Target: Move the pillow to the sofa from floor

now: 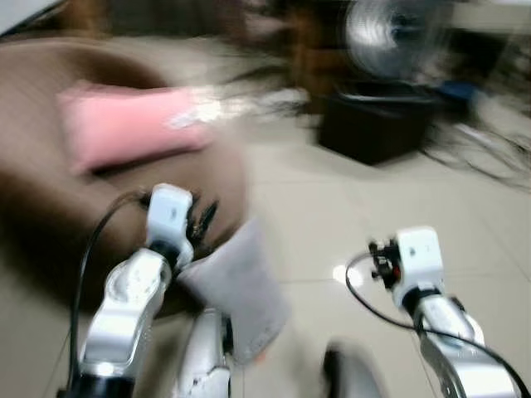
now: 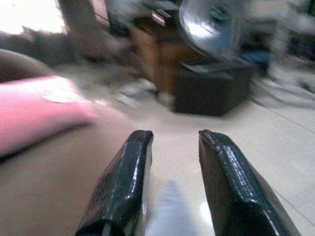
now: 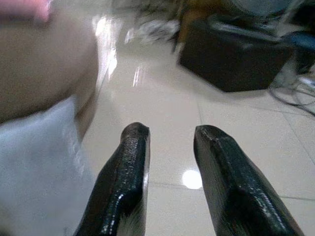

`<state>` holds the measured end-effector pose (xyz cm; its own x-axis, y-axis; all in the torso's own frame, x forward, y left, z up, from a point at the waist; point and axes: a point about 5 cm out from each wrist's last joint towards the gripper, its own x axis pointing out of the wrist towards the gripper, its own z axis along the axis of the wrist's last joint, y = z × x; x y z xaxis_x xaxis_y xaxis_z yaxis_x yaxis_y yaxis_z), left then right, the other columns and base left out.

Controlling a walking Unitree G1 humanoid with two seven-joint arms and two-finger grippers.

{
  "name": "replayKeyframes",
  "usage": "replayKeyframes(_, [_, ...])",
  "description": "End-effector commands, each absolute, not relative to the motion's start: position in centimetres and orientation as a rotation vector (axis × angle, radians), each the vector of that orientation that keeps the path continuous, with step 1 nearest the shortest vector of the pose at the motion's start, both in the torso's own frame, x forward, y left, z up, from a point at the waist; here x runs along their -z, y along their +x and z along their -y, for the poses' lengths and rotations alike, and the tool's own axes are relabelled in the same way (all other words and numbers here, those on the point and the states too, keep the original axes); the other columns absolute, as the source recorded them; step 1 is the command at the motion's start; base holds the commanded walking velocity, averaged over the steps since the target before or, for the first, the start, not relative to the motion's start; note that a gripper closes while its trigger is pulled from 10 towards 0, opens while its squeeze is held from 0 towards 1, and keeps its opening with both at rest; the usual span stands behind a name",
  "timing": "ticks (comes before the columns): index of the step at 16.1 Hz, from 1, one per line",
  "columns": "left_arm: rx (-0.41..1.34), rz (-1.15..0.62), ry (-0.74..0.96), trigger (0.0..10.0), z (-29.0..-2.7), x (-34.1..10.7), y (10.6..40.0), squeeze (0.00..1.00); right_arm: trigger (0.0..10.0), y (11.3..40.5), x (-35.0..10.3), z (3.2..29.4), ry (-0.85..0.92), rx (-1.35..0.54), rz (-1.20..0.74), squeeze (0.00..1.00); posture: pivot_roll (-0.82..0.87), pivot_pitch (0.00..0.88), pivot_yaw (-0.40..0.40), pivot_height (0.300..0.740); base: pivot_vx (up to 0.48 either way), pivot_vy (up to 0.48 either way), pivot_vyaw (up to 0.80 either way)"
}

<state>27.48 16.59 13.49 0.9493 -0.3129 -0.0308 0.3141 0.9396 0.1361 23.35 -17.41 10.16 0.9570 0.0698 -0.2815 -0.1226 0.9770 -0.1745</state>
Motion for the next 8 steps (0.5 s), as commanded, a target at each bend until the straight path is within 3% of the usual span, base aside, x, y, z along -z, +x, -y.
replayKeyframes(1, [0.305, -0.091, 0.162, 10.0, -17.14, -11.91, 27.19, 0.00, 10.0, 23.14, -9.97, 17.41, -0.189, -0.086, -0.279, 0.00, 0.03, 0.067, 0.014, 0.591, 0.000, 0.000, 0.00])
replayKeyframes(4, [0.320, -0.073, 0.173, 10.0, -17.22, -11.93, 27.31, 0.00, 10.0, 23.07, -9.89, 16.74, -0.197, -0.100, -0.248, 0.00, 0.03, 0.070, 0.027, 0.591, 0.000, 0.000, 0.00])
replayKeyframes(8, [0.345, -0.068, 0.181, 10.0, -16.82, -11.98, 27.76, 0.00, 10.0, 22.91, -9.59, 16.55, -0.164, -0.101, -0.251, 0.00, 0.03, 0.081, 0.037, 0.591, 0.269, 0.000, 0.00])
